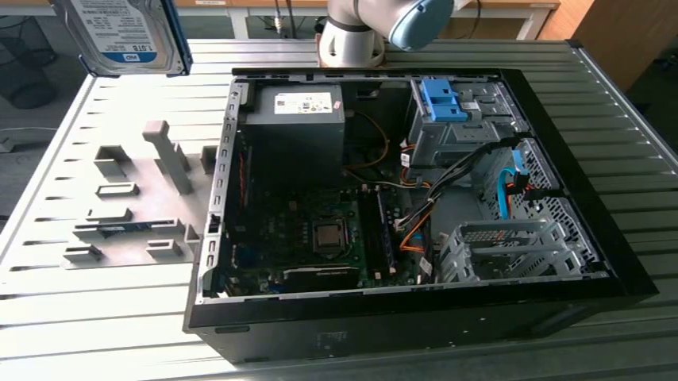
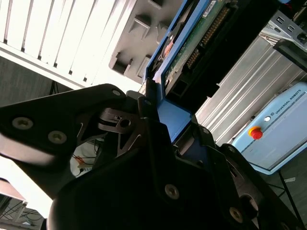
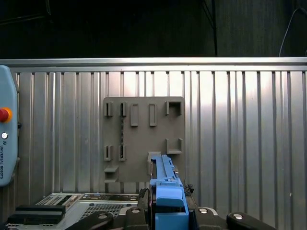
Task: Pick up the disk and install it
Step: 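Pick up the disk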
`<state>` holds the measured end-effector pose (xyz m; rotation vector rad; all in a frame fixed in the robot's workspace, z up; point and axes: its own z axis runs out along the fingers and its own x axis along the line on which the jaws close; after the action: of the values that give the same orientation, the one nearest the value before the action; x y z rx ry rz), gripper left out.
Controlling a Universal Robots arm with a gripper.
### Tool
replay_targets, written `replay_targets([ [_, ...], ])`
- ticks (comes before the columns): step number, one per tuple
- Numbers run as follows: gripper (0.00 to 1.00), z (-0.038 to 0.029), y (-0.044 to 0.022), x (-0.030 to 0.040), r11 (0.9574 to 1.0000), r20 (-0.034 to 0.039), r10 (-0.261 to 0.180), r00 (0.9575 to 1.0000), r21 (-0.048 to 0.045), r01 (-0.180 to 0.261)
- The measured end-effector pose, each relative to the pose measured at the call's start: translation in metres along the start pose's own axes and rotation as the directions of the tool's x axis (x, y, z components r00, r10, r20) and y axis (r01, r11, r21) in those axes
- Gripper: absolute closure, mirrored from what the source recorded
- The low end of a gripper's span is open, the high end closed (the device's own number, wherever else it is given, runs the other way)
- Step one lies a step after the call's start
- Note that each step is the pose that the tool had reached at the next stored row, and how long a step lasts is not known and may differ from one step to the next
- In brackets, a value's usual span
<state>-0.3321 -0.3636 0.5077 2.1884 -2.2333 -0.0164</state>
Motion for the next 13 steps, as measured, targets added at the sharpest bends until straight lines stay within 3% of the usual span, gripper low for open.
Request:
replay_targets([
  [3, 0.64, -0.0001, -0.0039, -0.0001, 1.0, 0.0, 0.0, 1.0, 0.0, 0.0],
  [13, 0.64, -0.0005, -0.028, -0.0005, 1.0, -0.0001, 0.0, 1.0, 0.0, 0.0],
])
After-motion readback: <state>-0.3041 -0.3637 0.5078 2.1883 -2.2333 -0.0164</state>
